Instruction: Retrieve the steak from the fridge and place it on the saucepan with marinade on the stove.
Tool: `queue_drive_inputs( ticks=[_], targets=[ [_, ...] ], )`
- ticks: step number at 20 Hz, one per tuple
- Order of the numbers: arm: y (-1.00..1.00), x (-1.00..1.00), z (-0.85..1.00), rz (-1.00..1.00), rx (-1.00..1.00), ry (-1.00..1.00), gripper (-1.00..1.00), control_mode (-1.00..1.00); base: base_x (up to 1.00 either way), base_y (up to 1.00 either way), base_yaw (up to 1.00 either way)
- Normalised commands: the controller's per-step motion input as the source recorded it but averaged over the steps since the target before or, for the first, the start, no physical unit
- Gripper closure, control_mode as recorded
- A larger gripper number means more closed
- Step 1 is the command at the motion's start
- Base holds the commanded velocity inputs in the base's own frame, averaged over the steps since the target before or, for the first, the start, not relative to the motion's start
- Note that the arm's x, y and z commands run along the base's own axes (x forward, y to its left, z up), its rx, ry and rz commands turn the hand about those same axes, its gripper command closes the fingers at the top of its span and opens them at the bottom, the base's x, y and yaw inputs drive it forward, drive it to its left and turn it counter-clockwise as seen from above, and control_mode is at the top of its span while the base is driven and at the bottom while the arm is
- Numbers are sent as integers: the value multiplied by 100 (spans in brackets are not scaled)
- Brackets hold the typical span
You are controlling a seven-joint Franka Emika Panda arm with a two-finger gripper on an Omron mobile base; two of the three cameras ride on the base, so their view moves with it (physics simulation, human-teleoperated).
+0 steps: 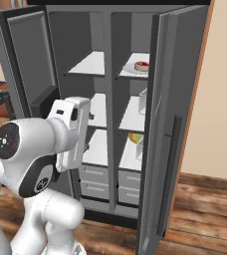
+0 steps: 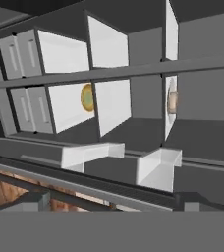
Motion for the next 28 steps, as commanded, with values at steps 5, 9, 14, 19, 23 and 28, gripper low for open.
queue_drive_inputs(
  ticks=[5,9,14,19,23,28],
  targets=[
    [8,3,-23,-18,-10,-14,-100,-100,0,0,0],
    [0,11,0,-2,0,0,-100,-100,0,0,0],
    [0,3,-14,0,0,-2,-100,-100,0,0,0],
    [0,16,-36,0,0,-11,-100,-100,0,0,0],
    [0,34,-38,0,0,-18,-100,-100,0,0,0],
    [0,39,-41,0,-3,-23,-100,-100,0,0,0]
  ],
)
